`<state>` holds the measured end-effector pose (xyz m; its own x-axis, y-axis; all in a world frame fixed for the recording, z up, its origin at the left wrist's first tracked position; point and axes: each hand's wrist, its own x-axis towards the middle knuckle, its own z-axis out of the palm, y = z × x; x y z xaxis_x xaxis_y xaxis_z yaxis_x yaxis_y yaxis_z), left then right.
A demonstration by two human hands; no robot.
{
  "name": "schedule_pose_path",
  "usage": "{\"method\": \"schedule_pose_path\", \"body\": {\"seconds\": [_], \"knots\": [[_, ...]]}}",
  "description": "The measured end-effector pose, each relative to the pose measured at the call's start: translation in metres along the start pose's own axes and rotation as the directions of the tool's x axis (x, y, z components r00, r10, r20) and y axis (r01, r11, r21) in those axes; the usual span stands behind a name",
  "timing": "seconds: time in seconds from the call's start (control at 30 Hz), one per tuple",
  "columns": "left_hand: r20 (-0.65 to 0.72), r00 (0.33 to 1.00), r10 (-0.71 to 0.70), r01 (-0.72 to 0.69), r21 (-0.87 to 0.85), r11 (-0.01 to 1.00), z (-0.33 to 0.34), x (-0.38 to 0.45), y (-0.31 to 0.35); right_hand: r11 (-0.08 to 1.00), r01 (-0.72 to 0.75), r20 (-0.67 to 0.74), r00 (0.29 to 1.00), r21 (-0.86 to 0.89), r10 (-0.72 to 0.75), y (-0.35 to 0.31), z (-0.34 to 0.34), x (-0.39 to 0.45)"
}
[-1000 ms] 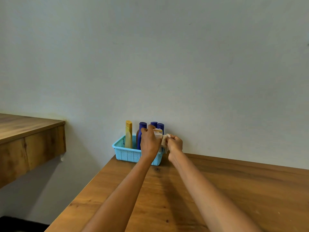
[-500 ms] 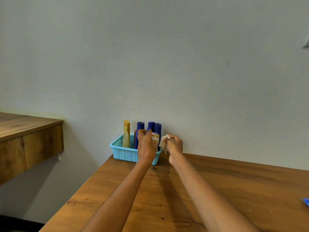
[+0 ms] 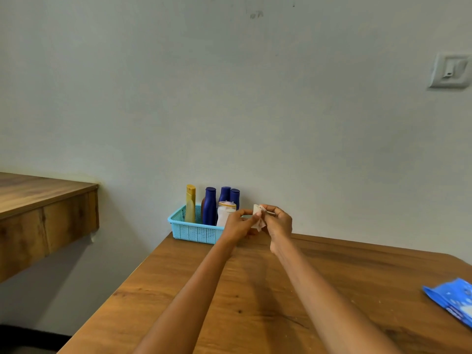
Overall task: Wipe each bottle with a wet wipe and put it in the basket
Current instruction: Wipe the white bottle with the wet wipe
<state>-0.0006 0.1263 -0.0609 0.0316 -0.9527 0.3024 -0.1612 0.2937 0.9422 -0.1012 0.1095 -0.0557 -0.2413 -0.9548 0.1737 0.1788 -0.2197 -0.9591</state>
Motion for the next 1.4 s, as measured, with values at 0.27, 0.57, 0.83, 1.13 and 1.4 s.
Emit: {"method": "schedule_pose_path", "body": {"seconds": [0.27,0.57,0.83,1.13,1.4], "knots": [[-0.159,0.940,-0.302,0.217,-0.402,0.889,0.027,-0.035,0.008,0.936,0.154,0.336,0.941,-0.316,-0.041,-0.021,-0.044,-0.031],[0.140,0.942,-0.304,0.323,-0.144,0.936,0.067,-0.074,0.016,0.815,0.165,0.310,0.950,-0.556,0.019,-0.047,-0.135,-0.049],[0.427,0.888,-0.170,0.170,0.037,0.985,0.175,-0.109,0.052,0.616,0.018,0.244,0.927,-0.788,0.284,-0.101,-0.245,-0.071],[0.749,0.620,-0.234,0.304,0.046,0.952,0.314,-0.194,0.086,0.253,-0.324,-0.098,0.769,-0.912,0.631,-0.144,-0.393,-0.120],[0.743,0.600,-0.297,0.323,0.114,0.939,0.356,-0.228,0.087,0.321,-0.479,-0.201,0.758,-0.817,0.620,-0.135,-0.456,-0.154]]}}
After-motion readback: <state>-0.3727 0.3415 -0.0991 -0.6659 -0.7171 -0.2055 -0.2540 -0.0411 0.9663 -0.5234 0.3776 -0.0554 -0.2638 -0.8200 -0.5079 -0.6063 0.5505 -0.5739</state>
